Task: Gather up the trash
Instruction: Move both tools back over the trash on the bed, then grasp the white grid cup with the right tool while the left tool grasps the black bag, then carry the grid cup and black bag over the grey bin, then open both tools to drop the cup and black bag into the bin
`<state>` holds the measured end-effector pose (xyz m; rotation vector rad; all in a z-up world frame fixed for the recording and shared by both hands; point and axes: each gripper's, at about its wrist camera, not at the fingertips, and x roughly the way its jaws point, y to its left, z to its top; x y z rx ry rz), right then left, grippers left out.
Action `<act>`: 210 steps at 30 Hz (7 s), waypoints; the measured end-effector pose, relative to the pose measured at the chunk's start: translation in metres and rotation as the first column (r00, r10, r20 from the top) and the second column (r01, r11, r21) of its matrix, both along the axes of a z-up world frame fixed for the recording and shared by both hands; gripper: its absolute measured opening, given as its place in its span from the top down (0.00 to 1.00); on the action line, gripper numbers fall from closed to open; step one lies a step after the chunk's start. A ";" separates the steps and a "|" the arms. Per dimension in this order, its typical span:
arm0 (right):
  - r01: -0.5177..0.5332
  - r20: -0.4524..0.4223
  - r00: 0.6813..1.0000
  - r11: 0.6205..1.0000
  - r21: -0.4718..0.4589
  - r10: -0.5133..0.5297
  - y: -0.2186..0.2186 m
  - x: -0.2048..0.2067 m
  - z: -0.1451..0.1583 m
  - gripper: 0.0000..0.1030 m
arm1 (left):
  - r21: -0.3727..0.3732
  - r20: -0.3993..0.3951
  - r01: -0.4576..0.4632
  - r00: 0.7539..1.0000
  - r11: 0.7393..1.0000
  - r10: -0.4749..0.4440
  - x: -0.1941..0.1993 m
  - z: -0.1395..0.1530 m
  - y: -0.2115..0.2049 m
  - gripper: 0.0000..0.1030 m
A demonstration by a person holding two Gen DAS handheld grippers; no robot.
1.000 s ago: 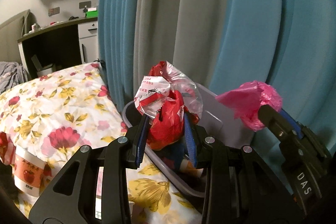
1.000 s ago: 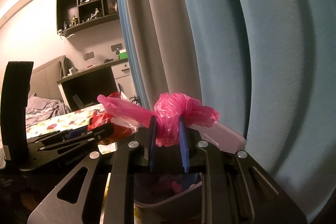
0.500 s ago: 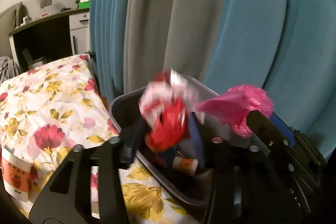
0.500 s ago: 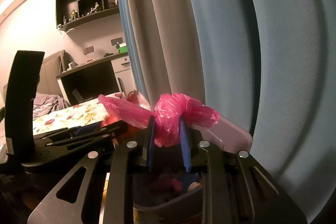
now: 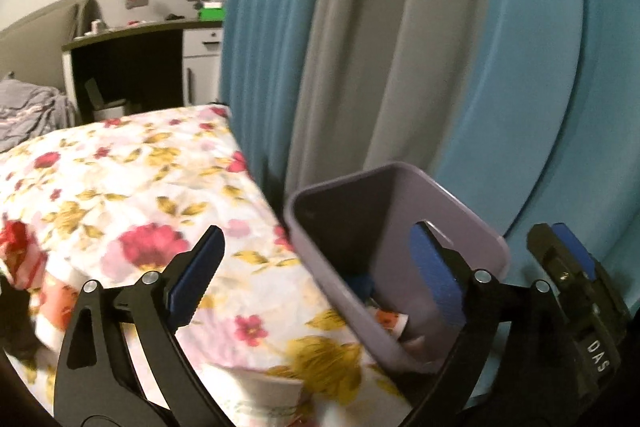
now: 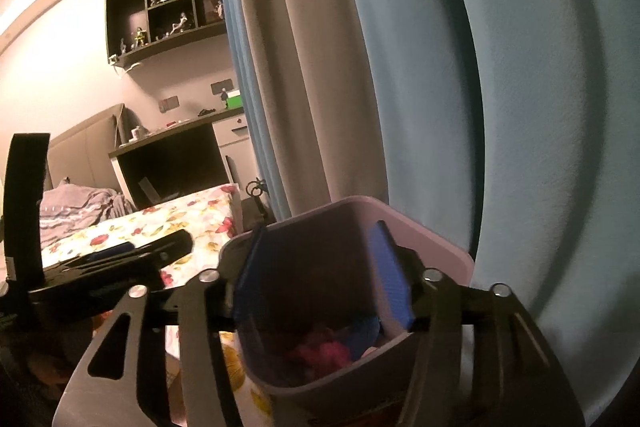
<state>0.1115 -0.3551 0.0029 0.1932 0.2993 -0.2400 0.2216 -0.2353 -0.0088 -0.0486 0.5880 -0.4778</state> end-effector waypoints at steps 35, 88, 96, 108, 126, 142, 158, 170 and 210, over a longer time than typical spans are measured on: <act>-0.248 -0.146 0.958 0.969 0.014 0.248 0.146 -0.033 -0.036 0.18 | 0.002 0.058 -0.507 0.861 0.862 0.506 -0.119 -0.019 0.260 0.07; -0.319 -0.225 0.917 0.944 0.086 0.330 0.170 -0.006 -0.046 0.46 | 0.002 -0.239 -0.376 0.900 0.927 0.365 -0.025 -0.077 0.296 0.57; -0.364 -0.179 0.911 0.928 0.076 0.372 0.178 -0.019 -0.033 0.46 | -0.005 -0.188 -0.398 0.902 0.917 0.390 -0.050 -0.072 0.302 0.93; -0.404 -0.093 0.908 0.912 0.066 0.409 0.180 -0.042 -0.009 0.46 | -0.082 -0.054 -0.452 0.892 0.888 0.449 -0.123 -0.024 0.326 0.95; -0.378 -0.002 0.926 0.925 0.030 0.378 0.152 -0.076 0.015 0.46 | -0.057 0.043 -0.314 0.948 0.948 0.316 -0.133 0.010 0.251 0.95; -0.207 0.070 0.975 0.978 -0.040 0.209 0.094 -0.076 0.030 0.46 | -0.011 0.094 -0.062 0.994 0.998 0.063 -0.097 0.034 0.131 0.95; -0.029 0.065 0.997 0.997 -0.078 0.034 0.041 -0.042 0.010 0.46 | -0.033 0.043 0.158 0.987 0.987 -0.157 -0.040 0.015 0.021 0.94; 0.018 0.007 1.000 0.997 -0.080 -0.017 0.021 -0.019 -0.010 0.46 | -0.040 -0.051 0.230 0.971 0.972 -0.232 -0.007 -0.013 -0.028 0.94; 0.048 -0.088 0.995 0.998 -0.043 -0.052 -0.006 0.020 -0.041 0.44 | -0.100 -0.184 0.120 0.973 0.988 -0.137 0.024 -0.051 0.009 0.20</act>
